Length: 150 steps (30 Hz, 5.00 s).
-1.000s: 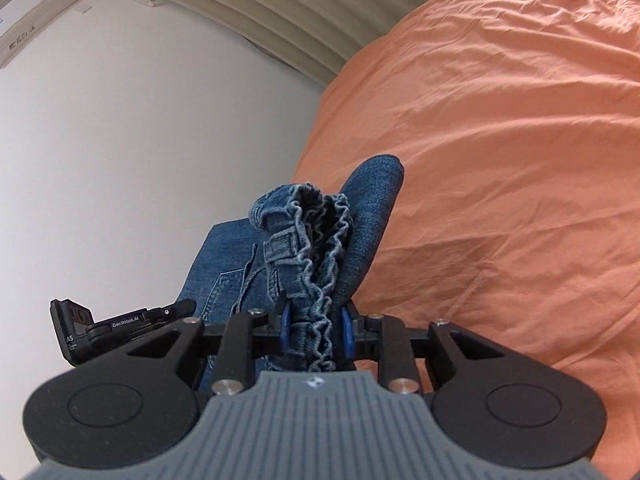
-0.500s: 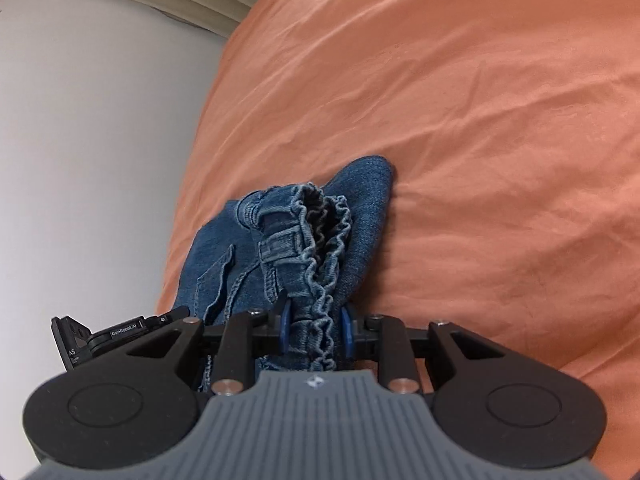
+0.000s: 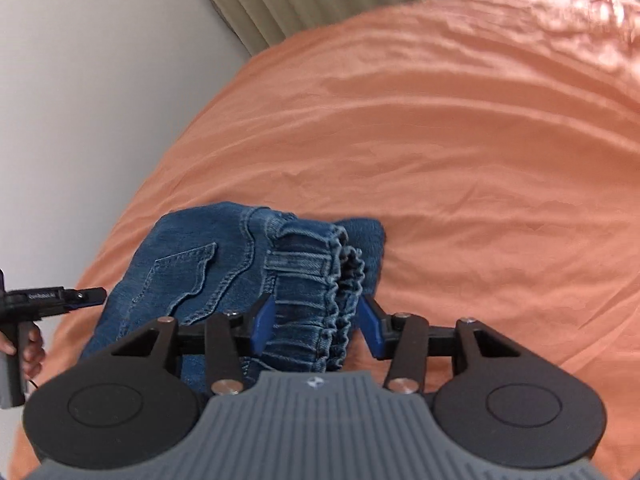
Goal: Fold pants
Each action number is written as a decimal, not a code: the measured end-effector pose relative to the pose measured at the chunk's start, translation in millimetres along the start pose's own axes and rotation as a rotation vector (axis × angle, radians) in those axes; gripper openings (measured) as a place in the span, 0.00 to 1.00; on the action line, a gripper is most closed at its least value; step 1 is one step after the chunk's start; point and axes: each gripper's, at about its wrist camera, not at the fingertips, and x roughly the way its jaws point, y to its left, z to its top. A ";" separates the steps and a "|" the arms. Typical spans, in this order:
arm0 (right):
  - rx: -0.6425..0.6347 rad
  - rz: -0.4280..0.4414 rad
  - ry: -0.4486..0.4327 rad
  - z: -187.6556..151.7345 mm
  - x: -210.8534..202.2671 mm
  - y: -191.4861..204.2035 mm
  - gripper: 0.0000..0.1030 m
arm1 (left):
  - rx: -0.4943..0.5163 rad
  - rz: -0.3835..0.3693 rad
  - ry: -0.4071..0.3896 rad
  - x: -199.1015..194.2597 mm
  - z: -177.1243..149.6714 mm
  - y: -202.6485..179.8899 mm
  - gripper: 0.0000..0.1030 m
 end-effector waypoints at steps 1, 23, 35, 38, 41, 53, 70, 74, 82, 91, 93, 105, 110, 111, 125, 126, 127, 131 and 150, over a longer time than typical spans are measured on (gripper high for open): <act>-0.069 0.014 -0.016 -1.5 -10.4 10.2 0.42 | 0.029 -0.004 -0.008 -9.0 -6.3 -4.1 0.20; -0.228 -0.095 0.156 -37.8 32.5 41.4 0.40 | 0.081 0.112 0.053 -13.4 -60.0 -10.5 0.23; -0.245 -0.012 -0.084 12.7 -119.8 100.2 0.75 | 0.272 0.201 -0.276 -160.1 -53.7 -106.0 0.33; -0.283 -0.040 -0.184 15.4 -169.8 121.6 0.78 | 0.335 0.218 -0.370 -206.2 -60.0 -137.4 0.41; -0.288 -0.035 -0.278 5.2 -216.2 134.5 0.78 | 0.352 0.245 -0.481 -244.6 -77.3 -166.0 0.58; -0.261 -0.102 -0.489 -108.5 -310.9 150.3 0.79 | 0.322 0.274 -0.644 -305.2 -171.3 -227.6 1.00; -0.175 -0.228 -0.358 -187.1 -239.1 127.0 0.79 | 0.217 0.323 -0.370 -222.5 -222.4 -222.4 1.00; -0.189 -0.242 -0.306 -179.9 -214.0 122.1 0.79 | 0.210 0.336 -0.320 -205.1 -217.9 -217.6 1.00; -0.196 -0.265 -0.248 -167.8 -189.2 114.8 0.79 | 0.212 0.335 -0.270 -188.6 -212.0 -214.9 1.00; -0.186 -0.260 -0.263 -165.1 -199.3 110.8 0.79 | 0.221 0.327 -0.259 -184.1 -207.3 -221.5 1.00; -0.183 -0.259 -0.269 -165.1 -201.7 110.4 0.79 | 0.224 0.327 -0.259 -184.3 -206.9 -223.4 1.00; -0.162 -0.262 -0.277 -167.1 -210.6 104.8 0.79 | 0.233 0.312 -0.259 -186.5 -204.9 -232.4 1.00; -0.155 -0.262 -0.277 -167.8 -211.5 103.5 0.79 | 0.234 0.309 -0.259 -186.3 -205.6 -234.6 1.00; -0.154 -0.263 -0.278 -168.1 -211.6 103.7 0.79 | 0.235 0.309 -0.258 -186.1 -205.8 -235.2 1.00; -0.133 -0.263 -0.280 -169.8 -216.1 99.4 0.79 | 0.233 0.287 -0.252 -188.3 -206.5 -237.9 1.00; -0.134 -0.263 -0.280 -170.0 -216.4 99.6 0.79 | 0.235 0.288 -0.253 -189.0 -206.6 -237.8 1.00; -0.135 -0.263 -0.281 -170.1 -216.7 99.8 0.79 | 0.235 0.288 -0.253 -189.2 -206.8 -238.1 1.00; -0.134 -0.261 -0.285 -170.9 -218.8 100.6 0.79 | 0.235 0.289 -0.252 -189.9 -207.5 -238.7 1.00; -0.136 -0.270 -0.294 -171.7 -224.4 103.0 0.79 | 0.249 0.276 -0.258 -191.8 -208.3 -240.7 1.00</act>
